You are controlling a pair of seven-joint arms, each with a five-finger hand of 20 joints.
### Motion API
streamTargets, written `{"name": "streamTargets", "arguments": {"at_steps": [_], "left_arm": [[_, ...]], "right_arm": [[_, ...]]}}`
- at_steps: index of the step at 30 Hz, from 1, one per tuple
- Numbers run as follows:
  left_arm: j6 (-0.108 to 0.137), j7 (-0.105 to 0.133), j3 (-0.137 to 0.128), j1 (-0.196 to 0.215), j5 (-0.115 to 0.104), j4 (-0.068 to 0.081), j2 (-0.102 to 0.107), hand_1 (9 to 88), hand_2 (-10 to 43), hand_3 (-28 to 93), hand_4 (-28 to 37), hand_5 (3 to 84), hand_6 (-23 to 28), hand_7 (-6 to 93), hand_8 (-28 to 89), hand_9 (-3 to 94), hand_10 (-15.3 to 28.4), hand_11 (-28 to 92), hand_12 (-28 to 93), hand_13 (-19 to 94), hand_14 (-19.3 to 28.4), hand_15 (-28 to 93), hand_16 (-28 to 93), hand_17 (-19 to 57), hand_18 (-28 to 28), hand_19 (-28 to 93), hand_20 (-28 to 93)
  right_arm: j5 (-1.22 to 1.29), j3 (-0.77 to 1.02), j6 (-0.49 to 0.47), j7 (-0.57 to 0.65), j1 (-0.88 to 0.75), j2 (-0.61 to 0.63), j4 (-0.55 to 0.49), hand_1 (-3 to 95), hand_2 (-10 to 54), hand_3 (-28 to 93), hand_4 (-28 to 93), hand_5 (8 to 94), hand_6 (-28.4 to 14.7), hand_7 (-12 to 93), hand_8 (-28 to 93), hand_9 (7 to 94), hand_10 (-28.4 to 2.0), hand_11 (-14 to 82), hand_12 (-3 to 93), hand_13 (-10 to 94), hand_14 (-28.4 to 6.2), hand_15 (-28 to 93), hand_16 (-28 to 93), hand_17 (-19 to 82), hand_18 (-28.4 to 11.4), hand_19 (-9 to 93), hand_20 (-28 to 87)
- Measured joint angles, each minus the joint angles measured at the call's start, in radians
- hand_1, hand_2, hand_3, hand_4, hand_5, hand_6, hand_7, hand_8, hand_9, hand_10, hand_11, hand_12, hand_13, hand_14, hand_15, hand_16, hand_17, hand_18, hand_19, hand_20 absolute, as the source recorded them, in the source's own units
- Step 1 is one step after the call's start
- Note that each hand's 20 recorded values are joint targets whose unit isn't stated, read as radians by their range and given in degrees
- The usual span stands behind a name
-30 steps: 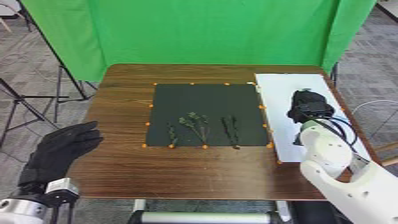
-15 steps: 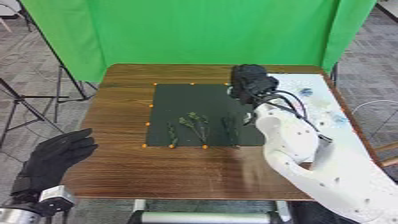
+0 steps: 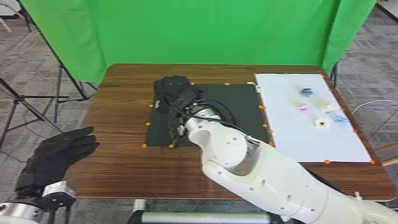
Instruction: Arrange flowers
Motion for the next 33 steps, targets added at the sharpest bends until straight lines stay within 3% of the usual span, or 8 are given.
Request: {"name": "streamTargets", "arguments": {"at_steps": [6,18,22,33], "left_arm": [[-0.023,-0.035,0.027,-0.074,0.014,0.019,-0.002,27.4,4.0,83,-15.8,45.8,13.1,19.3,-10,40.6,22.6,36,11,27,28.4,64,-14,-8.8,22.7,59,11],[-0.033,-0.033,0.080,-0.139,0.016,0.037,0.011,27.5,4.1,83,-16.0,45.8,13.1,19.3,-11,40.5,22.6,36,11,27,28.4,64,-14,-8.8,22.7,59,11],[-0.036,-0.033,0.083,-0.149,0.016,0.039,0.024,27.4,4.2,83,-15.9,45.8,13.1,19.3,-10,40.5,22.6,36,11,27,28.4,64,-14,-8.8,22.7,59,11],[-0.040,-0.031,0.085,-0.171,0.015,0.044,0.032,27.4,4.2,83,-15.9,45.8,13.1,19.3,-10,40.5,22.6,36,11,27,28.4,64,-14,-8.7,22.6,59,11]], "right_arm": [[-0.003,-0.030,-0.001,0.010,-0.028,-0.068,0.045,53.2,-9.3,77,-28,82.3,0.4,20,5,90.0,-8.6,20.5,30.6,81,-3.6,78,22,51,-19.1,93,33],[0.015,0.011,-0.072,0.064,-0.074,-0.097,0.134,51.4,-9.3,77,-28,81.1,-0.2,20,4,88.8,-8.8,21.4,30.5,80,-4.0,78,23,50,-19.4,93,33],[0.011,0.030,-0.089,0.065,-0.095,-0.104,0.144,50.0,-9.4,76,-28,80.7,-0.6,20,4,87.7,-9.4,22.4,30.1,80,-4.1,78,23,50,-19.4,93,33],[0.012,0.011,-0.085,0.134,-0.089,-0.108,0.163,42.5,-9.5,74,-28,79.2,-1.5,20,4,84.5,-11.4,31.0,20.7,79,-4.7,78,23,50,-19.4,93,33]]}}
